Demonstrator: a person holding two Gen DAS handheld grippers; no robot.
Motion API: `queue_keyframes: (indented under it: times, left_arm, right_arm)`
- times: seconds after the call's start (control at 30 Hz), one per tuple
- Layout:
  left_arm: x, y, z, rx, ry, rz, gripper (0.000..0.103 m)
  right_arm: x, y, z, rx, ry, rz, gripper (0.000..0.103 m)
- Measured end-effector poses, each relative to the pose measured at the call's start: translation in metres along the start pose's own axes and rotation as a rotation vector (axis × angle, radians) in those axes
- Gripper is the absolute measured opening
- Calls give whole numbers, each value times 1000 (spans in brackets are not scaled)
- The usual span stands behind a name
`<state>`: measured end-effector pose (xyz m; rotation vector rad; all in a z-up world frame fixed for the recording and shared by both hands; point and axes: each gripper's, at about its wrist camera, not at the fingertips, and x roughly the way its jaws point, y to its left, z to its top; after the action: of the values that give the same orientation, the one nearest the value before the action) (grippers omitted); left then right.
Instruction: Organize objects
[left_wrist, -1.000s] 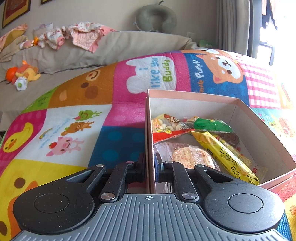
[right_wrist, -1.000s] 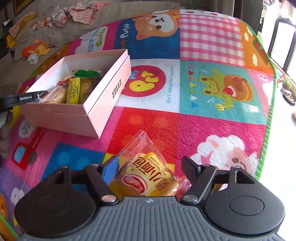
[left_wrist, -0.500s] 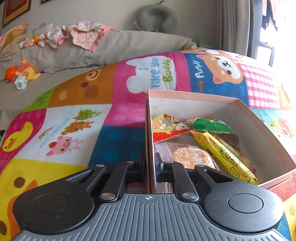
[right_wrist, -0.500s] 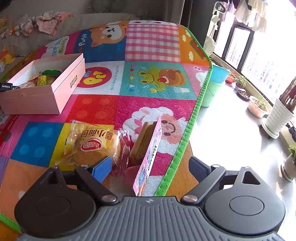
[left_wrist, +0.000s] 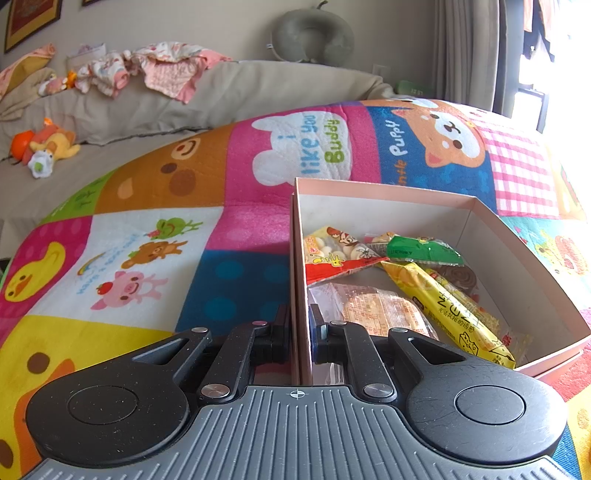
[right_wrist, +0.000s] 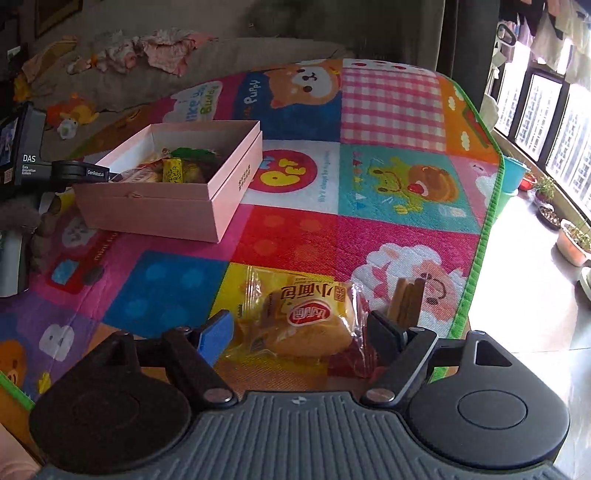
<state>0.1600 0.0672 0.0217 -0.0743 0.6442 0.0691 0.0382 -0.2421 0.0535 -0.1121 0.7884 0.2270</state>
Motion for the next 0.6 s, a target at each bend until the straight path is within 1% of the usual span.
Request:
queue_keyframes:
  times: [0.07, 0.13, 0.17, 0.2, 0.3, 0.4, 0.5, 0.53, 0.6]
  left_arm:
    - [0, 0, 0, 0, 0, 0, 12]
    - [0, 0, 0, 0, 0, 0, 12]
    - [0, 0, 0, 0, 0, 0, 12]
    - [0, 0, 0, 0, 0, -1, 12]
    - [0, 0, 0, 0, 0, 0, 12]
    - [0, 0, 0, -1, 0, -1, 12]
    - [0, 0, 0, 0, 0, 0, 12]
    - [0, 0, 0, 0, 0, 0, 12]
    - [0, 0, 0, 1, -1, 1, 12]
  right_arm:
    - [3, 8, -1, 25, 33, 90, 80]
    - [-1, 20, -2, 21, 37, 201, 80]
    - [-5, 26, -2, 3, 26, 226, 80]
    - [-10, 31, -1, -21, 10, 227, 80]
    - [-22, 32, 4, -62, -47, 146, 80]
    - [-17, 9, 10, -19, -65, -22, 80]
    - [0, -22, 9, 58, -30, -189, 80]
    - [7, -32, 6, 81, -10, -223, 78]
    - [17, -47, 0, 126, 22, -224, 66]
